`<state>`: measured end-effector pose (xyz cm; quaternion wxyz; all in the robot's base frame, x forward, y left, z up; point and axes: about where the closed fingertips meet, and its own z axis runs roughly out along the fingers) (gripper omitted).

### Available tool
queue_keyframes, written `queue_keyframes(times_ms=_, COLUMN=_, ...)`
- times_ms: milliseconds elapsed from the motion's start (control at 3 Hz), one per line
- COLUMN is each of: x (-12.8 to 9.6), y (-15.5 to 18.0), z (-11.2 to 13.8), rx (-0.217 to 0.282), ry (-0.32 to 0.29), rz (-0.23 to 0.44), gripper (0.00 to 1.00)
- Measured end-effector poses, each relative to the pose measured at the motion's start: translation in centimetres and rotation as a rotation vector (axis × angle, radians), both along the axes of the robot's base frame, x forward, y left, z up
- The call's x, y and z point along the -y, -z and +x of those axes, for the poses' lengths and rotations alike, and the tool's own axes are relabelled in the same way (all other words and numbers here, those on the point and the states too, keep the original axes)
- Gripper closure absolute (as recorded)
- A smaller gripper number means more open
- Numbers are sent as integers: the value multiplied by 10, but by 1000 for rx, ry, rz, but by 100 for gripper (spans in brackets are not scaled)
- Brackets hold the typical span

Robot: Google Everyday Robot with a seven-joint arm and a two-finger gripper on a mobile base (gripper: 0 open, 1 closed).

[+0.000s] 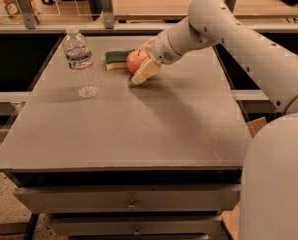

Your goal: Move apple near sponge

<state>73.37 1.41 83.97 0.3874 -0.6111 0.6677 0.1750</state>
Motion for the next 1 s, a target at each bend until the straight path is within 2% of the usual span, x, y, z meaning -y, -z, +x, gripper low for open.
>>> queue_keyframes(times_ms=667, x=15, y=-11, z=-10, rx=-63, ry=-19, rz=-28, gripper=0)
queue_keyframes(times_ms=1000, x=16, y=-11, z=-12, rx=-69, ry=-25, rz=-32, gripper=0)
